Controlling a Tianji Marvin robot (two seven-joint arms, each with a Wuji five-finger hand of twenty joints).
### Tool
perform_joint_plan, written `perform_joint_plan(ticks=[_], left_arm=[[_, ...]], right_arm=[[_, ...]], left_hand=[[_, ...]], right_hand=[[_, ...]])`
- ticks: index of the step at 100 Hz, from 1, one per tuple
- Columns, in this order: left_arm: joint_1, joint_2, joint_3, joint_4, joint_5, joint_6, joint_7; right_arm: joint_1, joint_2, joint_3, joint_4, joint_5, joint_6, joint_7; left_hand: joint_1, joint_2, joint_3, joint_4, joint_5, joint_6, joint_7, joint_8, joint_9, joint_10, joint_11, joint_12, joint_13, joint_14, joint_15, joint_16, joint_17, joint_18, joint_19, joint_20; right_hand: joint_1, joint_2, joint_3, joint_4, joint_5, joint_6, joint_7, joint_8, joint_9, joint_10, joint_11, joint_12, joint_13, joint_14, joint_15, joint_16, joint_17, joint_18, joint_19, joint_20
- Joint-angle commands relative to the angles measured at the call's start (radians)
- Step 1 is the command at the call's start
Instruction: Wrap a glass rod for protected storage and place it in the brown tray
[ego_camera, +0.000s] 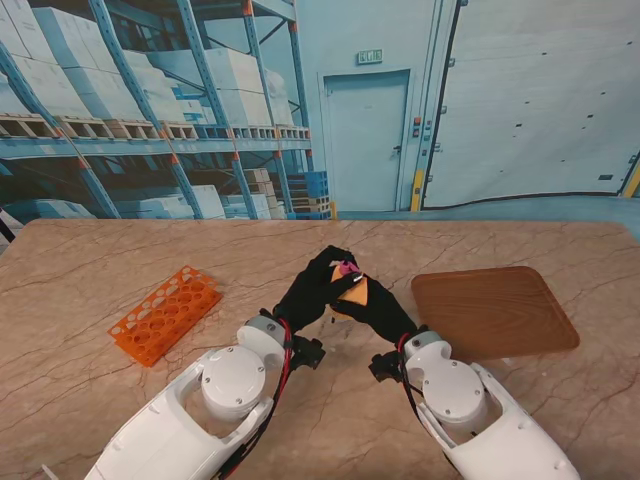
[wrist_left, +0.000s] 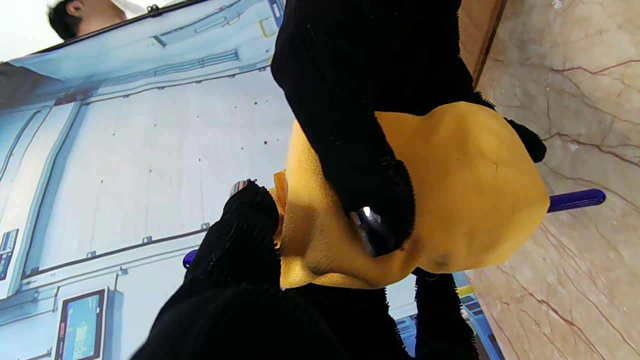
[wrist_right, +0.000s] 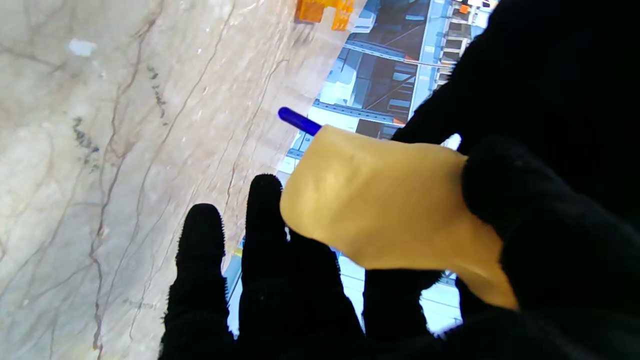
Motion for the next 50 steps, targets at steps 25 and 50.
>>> perform_joint_plan(ticks=[25,50], left_arm=[[0.0,-0.03,0.015,0.014,-0.016,-0.004,0.019],[-0.001,-0.031,0.016,0.019,-0.008,-0.006,0.024]], right_arm=[[-0.022,-0.018,-0.004,-0.077,0.084,0.042,0.066],[-0.046,-0.017,0.025,-0.104,0.144,0.047,0.086]], left_hand=[[0.069,0.048,-0.037,-0.036,-0.017,-0.055,0.0,-0.004,-0.009,-0.053,0.004,0.009,-0.05,0.024,-0.162,-0.131,-0.013,-0.039,-0.031,0.043],[0.069,0.043,-0.034,-0.034,-0.015,-0.053,-0.002,-0.005,-0.009,-0.043,0.003,0.018,-0.049,0.024,-0.154,-0.128,-0.011,-0.038,-0.039,0.077]], right_hand=[[0.15,0.001,-0.002,-0.067,0.338,-0.335,0.245,-0.101,0.134,-0.021,-0.012,0.003,0.067,0.001,0.052,0.031,0.029,0.014,-0.024,0.017],[0.242,0.091,-0.036,-0.097,0.368,-0.266,0.263,-0.079,0.284,-0.015,-0.057,-0.013,0.197,0.023,-0.005,-0.016,0.126,0.016,-0.028,-0.008]])
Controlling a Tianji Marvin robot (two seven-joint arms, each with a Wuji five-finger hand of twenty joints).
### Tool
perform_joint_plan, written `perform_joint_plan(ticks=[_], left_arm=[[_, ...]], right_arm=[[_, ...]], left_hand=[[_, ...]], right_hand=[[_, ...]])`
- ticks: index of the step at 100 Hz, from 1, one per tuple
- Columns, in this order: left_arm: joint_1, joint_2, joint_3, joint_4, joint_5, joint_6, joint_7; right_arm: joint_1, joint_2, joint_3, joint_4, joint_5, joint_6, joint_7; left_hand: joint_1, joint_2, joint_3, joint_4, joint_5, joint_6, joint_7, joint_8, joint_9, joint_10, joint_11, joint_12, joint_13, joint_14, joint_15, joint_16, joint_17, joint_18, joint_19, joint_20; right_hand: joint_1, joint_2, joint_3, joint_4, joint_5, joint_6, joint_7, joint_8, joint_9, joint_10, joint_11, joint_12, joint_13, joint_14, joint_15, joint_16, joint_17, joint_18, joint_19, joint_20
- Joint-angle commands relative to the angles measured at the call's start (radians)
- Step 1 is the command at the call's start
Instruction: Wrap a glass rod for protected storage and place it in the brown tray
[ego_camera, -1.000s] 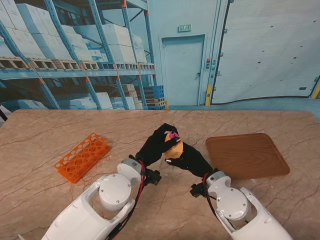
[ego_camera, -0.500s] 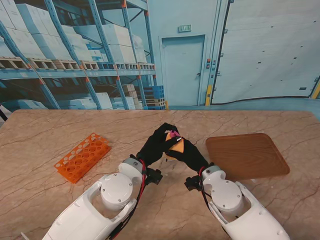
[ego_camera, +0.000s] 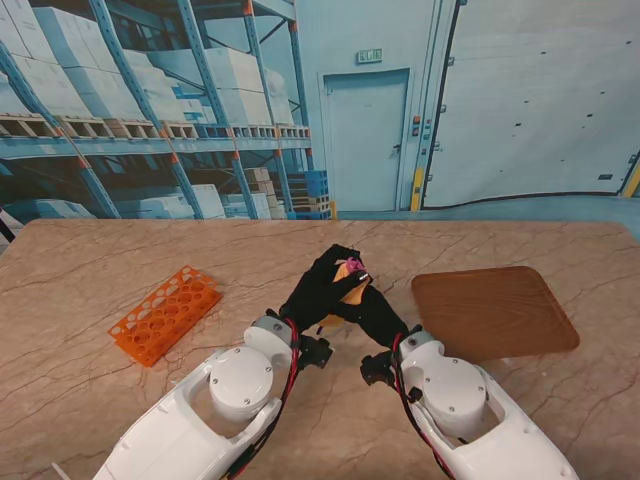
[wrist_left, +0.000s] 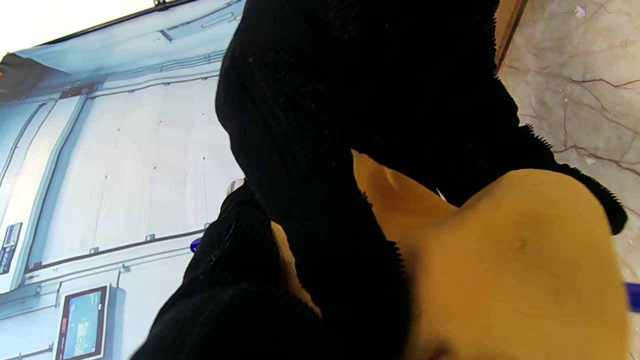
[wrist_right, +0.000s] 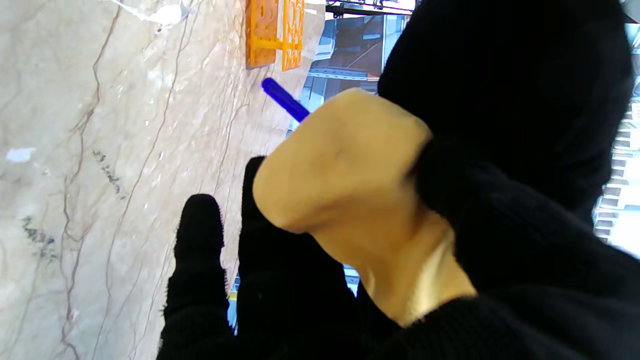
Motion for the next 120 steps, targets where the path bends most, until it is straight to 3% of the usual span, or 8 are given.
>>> perform_joint_plan(ticks=[1,46,81,83,86,89,107,120], left_arm=[[0.006,-0.007,0.003,0.004,0.004,0.002,0.002],[0.021,-0.004,-0.014,-0.007,0.014,-0.019,0.016],[0.031,0.002,-0.025,-0.014,0.011,-0.02,0.003],[0.031,0.002,-0.025,-0.014,0.012,-0.019,0.003],[0.031,0.002,-0.025,-0.014,0.014,-0.017,0.005],[0.032,0.002,-0.025,-0.014,0.015,-0.013,0.006],[0.025,0.003,-0.022,0.0,0.046,-0.007,0.01],[0.021,0.01,-0.021,0.014,0.089,-0.029,0.003]], right_arm=[[-0.008,-0.003,0.005,-0.015,0.002,-0.01,0.012],[-0.034,-0.01,0.03,-0.049,0.038,0.036,-0.008],[-0.051,-0.023,0.046,-0.065,0.021,0.068,-0.071],[-0.051,-0.024,0.047,-0.066,0.019,0.069,-0.075],[-0.052,-0.025,0.048,-0.067,0.015,0.071,-0.08],[-0.053,-0.025,0.05,-0.068,0.012,0.072,-0.084],[-0.055,-0.026,0.065,-0.075,-0.002,0.083,-0.097],[-0.055,-0.027,0.078,-0.077,-0.021,0.079,-0.108]], left_hand=[[0.069,0.043,-0.014,-0.034,-0.015,-0.042,-0.002,-0.005,-0.008,0.017,-0.003,0.008,-0.014,-0.006,-0.004,-0.01,-0.009,-0.036,-0.017,0.024],[0.063,0.02,-0.037,-0.043,0.002,-0.04,-0.015,-0.021,-0.006,0.043,-0.003,0.018,-0.004,0.007,0.008,-0.004,0.002,-0.017,0.0,0.05],[0.038,-0.041,-0.065,-0.051,0.038,-0.002,-0.145,-0.137,-0.16,0.098,-0.013,-0.011,-0.061,0.046,0.008,0.027,-0.01,-0.006,-0.009,0.052],[-0.063,-0.074,0.043,0.023,0.028,0.006,-0.175,-0.149,-0.175,0.096,0.006,-0.027,-0.064,0.046,0.003,0.051,-0.009,-0.007,-0.021,0.084],[-0.37,-0.151,0.512,0.012,0.015,0.024,-0.204,-0.174,-0.187,0.098,-0.006,-0.024,-0.067,0.047,0.004,0.045,-0.006,-0.008,-0.021,0.087],[-0.453,-0.154,0.621,0.004,0.012,0.037,-0.23,-0.195,-0.2,0.1,-0.012,-0.024,-0.072,0.047,0.005,0.044,-0.006,-0.011,-0.018,0.085],[-0.64,-0.081,0.496,0.157,-0.084,0.07,-0.442,-0.252,-0.382,0.099,-0.099,-0.074,-0.151,0.064,-0.034,0.026,-0.006,-0.034,-0.05,0.055],[-0.705,-0.17,0.321,0.065,-0.08,0.082,-0.628,-0.358,-0.519,0.113,-0.161,-0.121,-0.193,0.09,-0.075,0.003,-0.009,-0.031,-0.099,0.042]], right_hand=[[0.049,0.067,-0.014,-0.028,0.014,-0.032,0.032,0.017,0.061,-0.007,-0.011,-0.004,0.073,0.003,-0.004,-0.013,0.042,0.003,0.003,-0.009],[0.16,0.085,-0.025,-0.017,0.002,0.094,0.068,-0.004,0.311,0.057,0.159,0.028,0.379,0.053,0.415,0.166,0.186,0.031,0.347,-0.001],[0.088,-0.014,0.21,0.162,0.015,0.041,0.123,0.089,0.324,0.104,0.403,0.14,0.403,0.05,0.76,0.295,0.218,-0.01,0.55,0.024],[0.089,-0.013,0.209,0.162,0.016,0.041,0.122,0.09,0.324,0.104,0.404,0.141,0.404,0.051,0.762,0.295,0.218,-0.01,0.551,0.024],[0.093,-0.01,0.205,0.16,0.017,0.042,0.122,0.091,0.325,0.105,0.406,0.143,0.404,0.053,0.763,0.295,0.218,-0.008,0.554,0.023],[0.099,-0.007,0.199,0.155,0.016,0.043,0.12,0.093,0.323,0.107,0.405,0.144,0.403,0.053,0.764,0.294,0.217,-0.01,0.556,0.022],[0.121,0.007,0.165,0.13,0.012,0.064,0.107,0.092,0.32,0.11,0.404,0.152,0.402,0.052,0.764,0.289,0.215,-0.008,0.559,0.015],[0.132,0.017,0.145,0.119,0.006,0.066,0.101,0.092,0.312,0.109,0.403,0.156,0.397,0.05,0.761,0.287,0.212,-0.012,0.558,0.011]])
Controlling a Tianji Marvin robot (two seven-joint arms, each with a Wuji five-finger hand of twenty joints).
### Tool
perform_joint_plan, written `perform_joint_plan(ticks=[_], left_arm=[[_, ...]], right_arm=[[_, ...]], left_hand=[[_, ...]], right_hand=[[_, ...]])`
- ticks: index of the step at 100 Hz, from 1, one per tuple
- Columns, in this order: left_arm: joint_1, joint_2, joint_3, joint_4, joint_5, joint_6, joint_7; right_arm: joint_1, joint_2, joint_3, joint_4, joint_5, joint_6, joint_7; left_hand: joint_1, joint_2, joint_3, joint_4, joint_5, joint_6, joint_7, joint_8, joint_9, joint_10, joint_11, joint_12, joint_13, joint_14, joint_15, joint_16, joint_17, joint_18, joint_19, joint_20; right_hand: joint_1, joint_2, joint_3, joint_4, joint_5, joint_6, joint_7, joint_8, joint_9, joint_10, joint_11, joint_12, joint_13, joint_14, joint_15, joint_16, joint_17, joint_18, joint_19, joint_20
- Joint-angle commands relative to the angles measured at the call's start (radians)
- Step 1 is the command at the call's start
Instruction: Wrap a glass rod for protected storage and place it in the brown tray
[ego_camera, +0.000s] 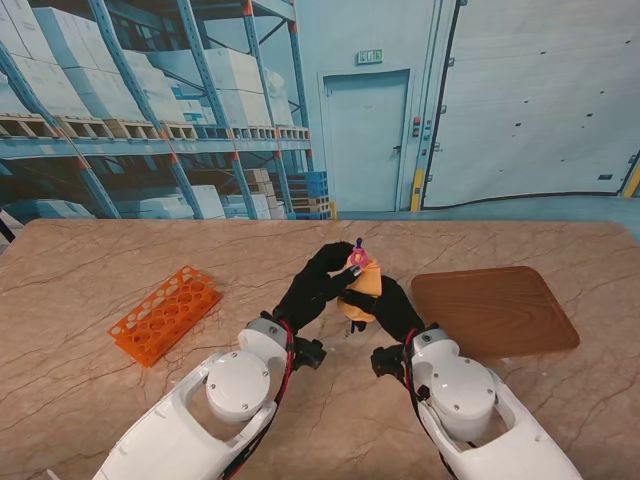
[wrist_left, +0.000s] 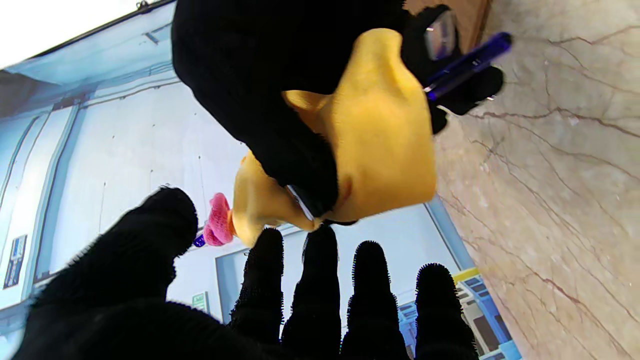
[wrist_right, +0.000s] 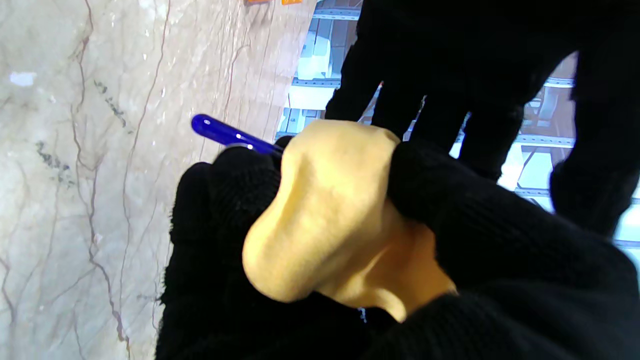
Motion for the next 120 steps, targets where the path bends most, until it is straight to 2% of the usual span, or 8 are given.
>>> perform_joint_plan(ticks=[1,12,44,78,88,91,100,120], left_arm=[[0.003,0.006,-0.001,0.007,0.002,-0.013,-0.006],[0.005,0.011,-0.007,0.011,0.028,-0.027,-0.007],[0.027,0.035,-0.06,-0.007,0.079,-0.052,-0.03],[0.067,0.066,-0.126,-0.028,0.18,-0.076,-0.06],[0.074,0.069,-0.137,-0.029,0.204,-0.077,-0.054],[0.076,0.071,-0.14,-0.029,0.211,-0.076,-0.056],[0.082,0.077,-0.15,-0.031,0.223,-0.075,-0.069],[0.099,0.082,-0.171,-0.039,0.206,-0.054,-0.092]], right_arm=[[-0.003,-0.004,0.009,-0.011,-0.011,-0.004,-0.009],[0.001,0.0,0.03,-0.01,-0.044,-0.022,-0.01],[0.046,0.029,0.128,0.038,-0.235,-0.096,0.021],[0.128,0.084,0.23,0.232,-0.704,-0.247,0.005],[0.15,0.103,0.244,0.288,-0.839,-0.263,-0.003],[0.157,0.109,0.246,0.305,-0.879,-0.265,-0.007],[0.179,0.127,0.245,0.361,-0.985,-0.267,-0.019],[0.229,0.157,0.205,0.485,-1.139,-0.221,-0.052]], left_hand=[[-0.049,-0.049,-0.078,-0.065,-0.015,0.0,-0.09,-0.044,-0.058,0.004,-0.029,-0.022,-0.037,0.006,-0.013,-0.01,-0.008,-0.032,-0.036,-0.007],[-0.064,-0.058,-0.126,-0.081,-0.017,0.002,-0.135,-0.064,-0.105,0.012,-0.045,-0.031,-0.047,0.016,-0.043,-0.024,-0.011,-0.036,-0.058,-0.012],[-0.042,-0.049,-0.159,-0.079,-0.011,-0.001,-0.135,-0.057,-0.109,0.022,-0.048,-0.033,-0.049,0.021,-0.064,-0.024,-0.015,-0.033,-0.082,-0.01],[-0.035,-0.037,-0.222,-0.082,-0.011,0.001,-0.055,-0.003,-0.067,0.043,-0.053,-0.025,-0.034,0.052,-0.042,-0.012,-0.002,-0.005,-0.027,0.026],[-0.049,-0.036,-0.246,-0.086,-0.001,-0.001,-0.056,-0.005,-0.062,0.054,-0.054,-0.024,-0.032,0.066,-0.039,-0.011,0.005,0.003,-0.017,0.018],[-0.024,-0.02,-0.31,-0.08,0.001,-0.001,-0.061,-0.006,-0.061,0.055,-0.058,-0.02,-0.032,0.068,-0.038,-0.014,0.0,0.002,0.018,-0.03],[-0.021,-0.015,-0.327,-0.08,0.016,-0.003,-0.075,-0.014,-0.057,0.064,-0.07,-0.027,-0.029,0.076,-0.041,-0.017,0.003,0.003,0.021,-0.049],[-0.009,-0.006,-0.331,-0.077,0.013,-0.004,-0.096,-0.022,-0.075,0.071,-0.091,-0.035,-0.016,0.092,-0.042,-0.018,0.009,0.001,0.03,-0.066]], right_hand=[[0.075,0.042,0.035,0.041,0.026,-0.086,0.041,0.029,0.03,0.041,0.044,0.022,0.043,-0.033,0.028,0.007,0.004,-0.024,0.043,0.011],[0.079,0.046,0.025,0.037,0.025,-0.085,0.04,0.029,0.029,0.04,0.043,0.024,0.04,-0.033,0.026,0.006,0.002,-0.025,0.042,0.01],[0.086,0.05,0.018,0.034,0.023,-0.078,0.037,0.027,0.025,0.04,0.04,0.025,0.034,-0.033,0.023,0.005,0.001,-0.021,0.041,0.006],[0.091,0.044,0.019,0.033,0.029,-0.063,0.035,0.019,0.03,0.047,0.036,0.023,0.038,-0.025,0.018,0.003,0.013,-0.004,0.042,0.001],[0.091,0.041,0.022,0.032,0.032,-0.061,0.035,0.016,0.032,0.049,0.036,0.022,0.039,-0.023,0.017,0.003,0.016,0.0,0.044,0.0],[0.09,0.041,0.022,0.031,0.032,-0.062,0.034,0.015,0.032,0.049,0.035,0.021,0.041,-0.022,0.017,0.002,0.017,0.001,0.045,-0.001],[0.09,0.043,0.025,0.029,0.032,-0.055,0.034,0.013,0.032,0.05,0.033,0.019,0.041,-0.02,0.013,0.0,0.016,0.002,0.046,-0.003],[0.094,0.046,0.02,0.025,0.031,-0.048,0.033,0.009,0.029,0.055,0.031,0.019,0.039,-0.015,0.01,-0.001,0.01,0.006,0.046,-0.008]])
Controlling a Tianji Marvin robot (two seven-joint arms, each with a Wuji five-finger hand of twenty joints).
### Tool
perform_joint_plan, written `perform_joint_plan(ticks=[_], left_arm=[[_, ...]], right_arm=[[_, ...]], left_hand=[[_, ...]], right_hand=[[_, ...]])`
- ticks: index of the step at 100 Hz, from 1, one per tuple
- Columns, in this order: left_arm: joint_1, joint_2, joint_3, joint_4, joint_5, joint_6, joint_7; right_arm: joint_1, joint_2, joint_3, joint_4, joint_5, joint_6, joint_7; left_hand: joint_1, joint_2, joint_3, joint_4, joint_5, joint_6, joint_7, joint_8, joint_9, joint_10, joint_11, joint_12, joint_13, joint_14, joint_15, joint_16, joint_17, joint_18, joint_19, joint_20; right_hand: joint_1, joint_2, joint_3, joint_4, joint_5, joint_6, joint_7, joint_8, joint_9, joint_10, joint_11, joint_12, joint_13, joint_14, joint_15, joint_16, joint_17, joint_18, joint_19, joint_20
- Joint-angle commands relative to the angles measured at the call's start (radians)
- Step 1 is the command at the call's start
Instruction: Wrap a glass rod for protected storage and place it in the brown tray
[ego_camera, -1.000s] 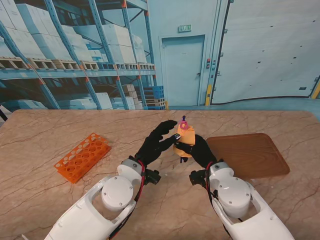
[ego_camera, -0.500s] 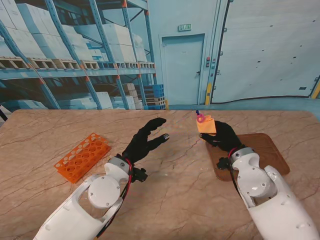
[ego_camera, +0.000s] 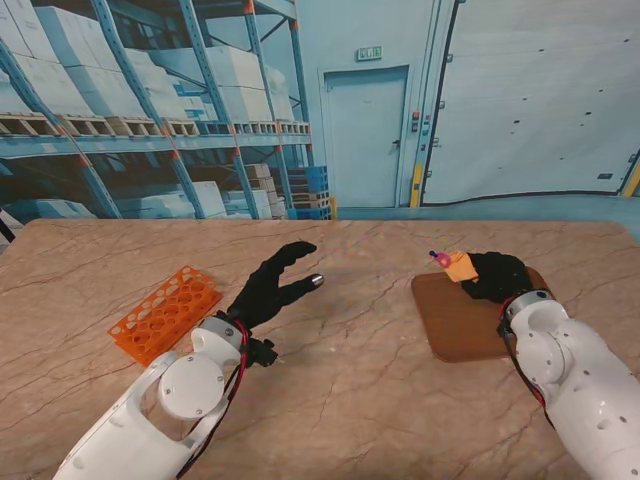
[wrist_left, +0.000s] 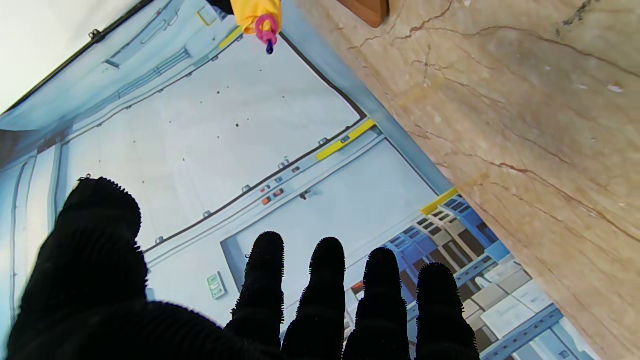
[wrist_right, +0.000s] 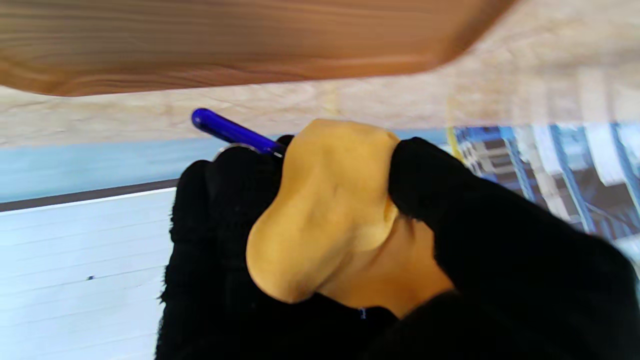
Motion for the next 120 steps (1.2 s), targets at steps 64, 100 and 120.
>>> perform_joint_plan(ticks=[64,100,120], left_arm=[[0.062,-0.01,-0.057,-0.039,-0.029,0.014,0.06],[0.069,-0.012,-0.063,-0.045,-0.021,0.01,0.077],[0.072,-0.005,-0.073,-0.041,0.011,-0.016,0.072]], right_arm=[[0.058,0.052,-0.14,0.202,-0.144,0.121,-0.012],[0.018,0.06,-0.08,0.147,-0.204,0.099,0.004],[-0.02,0.059,-0.007,0.087,-0.231,0.018,-0.035]], left_hand=[[0.04,0.052,-0.036,-0.035,0.008,-0.006,-0.042,-0.015,-0.02,0.013,-0.032,-0.015,0.023,0.012,0.008,-0.002,0.013,0.005,0.084,-0.043],[0.042,0.05,-0.047,-0.034,0.002,-0.009,-0.039,-0.009,-0.024,0.012,-0.029,-0.013,0.019,0.011,0.01,0.0,0.009,0.008,0.11,-0.063],[0.034,0.025,-0.055,-0.033,-0.005,-0.013,-0.047,-0.012,-0.03,0.014,-0.038,-0.017,0.018,0.012,0.003,-0.005,0.004,0.021,0.113,-0.074]], right_hand=[[-0.072,-0.11,0.115,-0.033,-0.153,-0.022,-0.095,-0.035,-0.201,-0.029,-0.132,-0.081,-0.21,-0.058,-0.298,-0.094,-0.143,0.008,-0.128,-0.063],[-0.204,-0.251,0.023,-0.01,-0.402,0.061,-0.275,0.064,-0.542,-0.066,-0.249,-0.105,-0.458,-0.092,-0.502,-0.176,-0.293,-0.006,-0.298,-0.054],[-0.278,-0.288,0.061,-0.042,-0.485,0.085,-0.295,0.051,-0.7,-0.062,-0.277,-0.124,-0.539,-0.105,-0.572,-0.208,-0.328,-0.014,-0.365,-0.042]])
